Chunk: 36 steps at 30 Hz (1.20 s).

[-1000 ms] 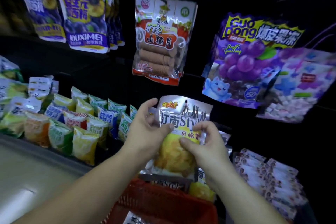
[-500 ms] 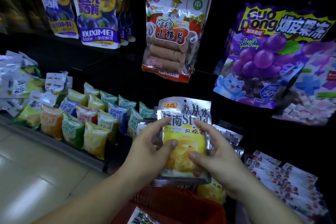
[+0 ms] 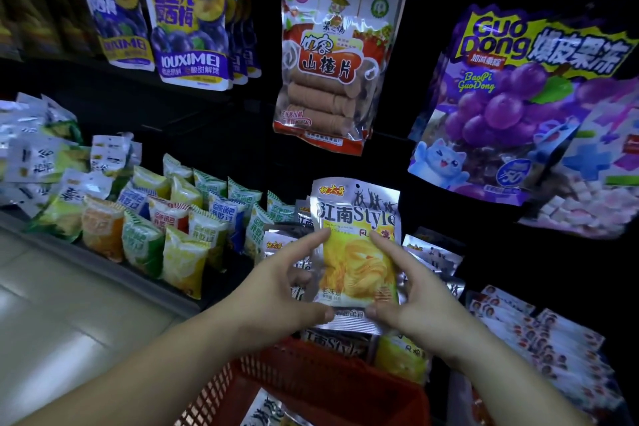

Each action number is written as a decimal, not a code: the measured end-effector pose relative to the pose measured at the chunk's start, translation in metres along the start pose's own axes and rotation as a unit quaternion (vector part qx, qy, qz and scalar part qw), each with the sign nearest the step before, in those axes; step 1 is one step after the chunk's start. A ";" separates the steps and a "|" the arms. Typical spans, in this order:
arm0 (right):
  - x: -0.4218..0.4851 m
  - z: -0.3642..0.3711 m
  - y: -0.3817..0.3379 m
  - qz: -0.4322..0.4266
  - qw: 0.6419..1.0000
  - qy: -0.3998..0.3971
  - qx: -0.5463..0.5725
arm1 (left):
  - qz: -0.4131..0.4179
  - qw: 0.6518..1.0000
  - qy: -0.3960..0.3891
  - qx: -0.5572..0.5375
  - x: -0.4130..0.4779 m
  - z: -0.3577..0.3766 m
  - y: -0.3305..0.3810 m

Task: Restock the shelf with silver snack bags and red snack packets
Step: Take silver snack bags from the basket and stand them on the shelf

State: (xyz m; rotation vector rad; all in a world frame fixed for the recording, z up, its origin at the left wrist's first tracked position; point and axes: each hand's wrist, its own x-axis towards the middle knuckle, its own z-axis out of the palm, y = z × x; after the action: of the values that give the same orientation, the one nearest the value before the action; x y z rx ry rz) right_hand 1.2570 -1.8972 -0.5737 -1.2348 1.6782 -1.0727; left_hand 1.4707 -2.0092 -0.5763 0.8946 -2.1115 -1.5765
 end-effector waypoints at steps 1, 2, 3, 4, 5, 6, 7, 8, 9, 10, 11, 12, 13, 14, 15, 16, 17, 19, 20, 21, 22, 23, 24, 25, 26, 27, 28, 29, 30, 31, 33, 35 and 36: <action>0.001 0.000 0.001 -0.002 1.000 0.009 -0.004 | -0.005 1.000 0.003 0.005 0.000 0.000 -0.001; 0.000 0.001 0.002 -0.004 1.000 0.022 -0.017 | -0.005 1.000 0.012 0.010 0.001 0.000 -0.003; 0.000 0.002 0.001 -0.007 0.998 0.043 -0.042 | -0.002 1.000 0.025 0.012 0.002 0.000 -0.004; 0.000 0.004 0.000 -0.010 0.995 0.073 -0.074 | 0.001 0.999 0.040 0.010 0.001 0.001 -0.004; 0.000 0.007 -0.002 -0.019 0.990 0.105 -0.097 | 0.008 0.998 0.055 0.011 0.001 0.003 -0.003; -0.001 0.011 -0.005 -0.034 0.986 0.131 -0.100 | 0.020 0.998 0.065 0.014 -0.001 0.006 0.000; -0.001 0.015 -0.009 -0.049 0.986 0.139 -0.081 | 0.038 0.997 0.068 0.018 -0.003 0.010 0.002; -0.002 0.019 -0.012 -0.064 0.989 0.132 -0.036 | 0.062 0.996 0.062 0.027 -0.005 0.015 0.005; -0.002 0.023 -0.015 -0.070 0.991 0.112 0.022 | 0.092 0.994 0.056 0.035 -0.007 0.021 0.006; -0.003 0.026 -0.018 -0.068 0.991 0.085 0.075 | 0.115 0.992 0.048 0.033 -0.008 0.027 0.007; -0.003 0.027 -0.020 -0.064 0.990 0.065 0.108 | 0.123 0.992 0.035 0.014 -0.009 0.032 0.010; -0.003 0.028 -0.021 -0.064 0.989 0.053 0.123 | 0.117 0.993 0.024 -0.025 -0.010 0.035 0.014; -0.003 0.028 -0.020 -0.065 0.989 0.048 0.127 | 0.104 0.991 0.024 -0.076 -0.011 0.036 0.018; -0.003 0.027 -0.020 -0.063 0.988 0.047 0.130 | 0.089 0.988 0.034 -0.124 -0.010 0.036 0.020; -0.003 0.027 -0.019 -0.060 0.988 0.050 0.136 | 0.074 0.983 0.051 -0.158 -0.008 0.034 0.020; -0.003 0.027 -0.018 -0.056 0.986 0.053 0.146 | 0.061 0.980 0.073 -0.174 -0.006 0.031 0.019; -0.004 0.027 -0.017 -0.054 0.985 0.054 0.157 | 0.049 0.979 0.108 -0.166 -0.002 0.028 0.016; -0.005 0.026 -0.018 -0.054 0.982 0.055 0.174 | 0.021 0.979 0.181 -0.089 0.004 0.019 0.004; -0.005 0.025 -0.019 -0.052 0.980 0.055 0.183 | 0.007 0.978 0.200 -0.061 0.005 0.016 0.000; -0.005 0.024 -0.021 -0.048 0.978 0.055 0.195 | -0.004 0.977 0.202 -0.066 0.006 0.014 -0.003; -0.005 0.022 -0.021 -0.043 0.977 0.050 0.202 | -0.010 0.976 0.191 -0.107 0.007 0.013 -0.004; -0.005 0.021 -0.022 -0.038 0.977 0.048 0.204 | -0.015 0.971 0.175 -0.160 0.007 0.014 -0.004; -0.005 0.020 -0.022 -0.036 0.980 0.046 0.192 | -0.019 0.967 0.160 -0.198 0.007 0.013 -0.003; -0.005 0.019 -0.022 -0.039 0.984 0.053 0.168 | -0.016 0.964 0.160 -0.210 0.006 0.013 -0.002; -0.005 0.018 -0.020 -0.045 0.987 0.066 0.136 | -0.011 0.967 0.168 -0.193 0.006 0.012 -0.003; -0.005 0.018 -0.019 -0.051 0.989 0.082 0.109 | -0.006 0.969 0.172 -0.174 0.006 0.010 -0.004; -0.005 0.018 -0.017 -0.057 0.989 0.098 0.091 | -0.001 0.971 0.172 -0.165 0.006 0.009 -0.004; -0.005 0.019 -0.015 -0.057 0.988 0.113 0.086 | 0.002 0.971 0.168 -0.169 0.005 0.008 -0.004; -0.005 0.020 -0.012 -0.059 0.987 0.120 0.087 | 0.008 0.972 0.162 -0.170 0.005 0.007 -0.004; -0.004 0.022 -0.010 -0.059 0.987 0.124 0.089 | 0.017 0.974 0.161 -0.156 0.004 0.007 -0.003; -0.004 0.027 -0.007 -0.051 0.989 0.114 0.077 | 0.040 0.981 0.166 -0.093 0.004 0.010 -0.003; -0.001 0.029 -0.001 -0.043 0.990 0.126 0.052 | 0.053 0.983 0.169 -0.036 0.006 0.012 -0.004; 0.001 0.030 0.001 -0.037 0.988 0.140 0.052 | 0.056 0.984 0.167 -0.011 0.007 0.014 -0.005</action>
State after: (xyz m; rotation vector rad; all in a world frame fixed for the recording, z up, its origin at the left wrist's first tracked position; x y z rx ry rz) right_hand 1.2839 -1.9036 -0.5846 -1.1271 1.7678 -1.4148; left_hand 1.4580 -2.0050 -0.5856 0.9414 -1.8706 -1.2888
